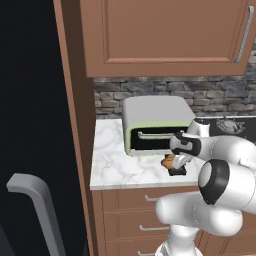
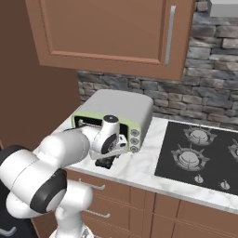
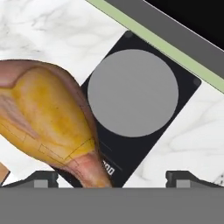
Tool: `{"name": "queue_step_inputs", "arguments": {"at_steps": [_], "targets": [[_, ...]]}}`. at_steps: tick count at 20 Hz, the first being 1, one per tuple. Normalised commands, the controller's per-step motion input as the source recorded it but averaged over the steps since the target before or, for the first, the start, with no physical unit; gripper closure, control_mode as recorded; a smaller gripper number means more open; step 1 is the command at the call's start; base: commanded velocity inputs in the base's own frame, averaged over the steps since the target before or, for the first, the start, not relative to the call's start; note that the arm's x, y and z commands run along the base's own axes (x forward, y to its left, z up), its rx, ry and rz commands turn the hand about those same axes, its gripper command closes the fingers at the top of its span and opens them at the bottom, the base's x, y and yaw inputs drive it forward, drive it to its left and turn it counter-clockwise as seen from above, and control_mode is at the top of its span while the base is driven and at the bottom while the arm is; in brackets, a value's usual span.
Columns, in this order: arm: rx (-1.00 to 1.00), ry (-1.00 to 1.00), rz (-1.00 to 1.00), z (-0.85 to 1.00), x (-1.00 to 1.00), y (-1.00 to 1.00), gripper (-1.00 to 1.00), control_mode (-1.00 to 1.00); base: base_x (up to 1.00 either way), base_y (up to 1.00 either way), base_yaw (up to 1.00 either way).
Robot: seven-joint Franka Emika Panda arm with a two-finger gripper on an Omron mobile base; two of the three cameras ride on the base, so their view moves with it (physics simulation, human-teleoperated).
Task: Take the chicken drumstick from the fridge and place it on the digital scale on the counter by the fridge. Wait a few seconds for a reading, then move it to the plate on the dining counter.
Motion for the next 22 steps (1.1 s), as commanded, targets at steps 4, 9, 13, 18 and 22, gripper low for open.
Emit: {"name": "queue_step_inputs", "arguments": {"at_steps": [4, 9, 13, 18, 22], "targets": [[0.00, -0.03, 0.00, 0.24, -0.38, 0.00, -1.00, -1.00, 0.00, 0.00, 0.00], [0.00, -0.10, 0.00, 0.64, -0.50, 0.07, -1.00, -1.00, 0.00, 0.00, 0.00], [0.00, -0.02, 0.03, 0.63, -0.83, 0.16, -1.00, -1.00, 0.00, 0.00, 0.00], [-0.01, 0.00, 0.16, 0.65, -0.97, 0.46, -1.00, -1.00, 0.00, 0.00, 0.00], [-0.05, 0.00, 0.24, 0.70, -0.65, 0.61, -1.00, -1.00, 0.00, 0.00, 0.00]]}}
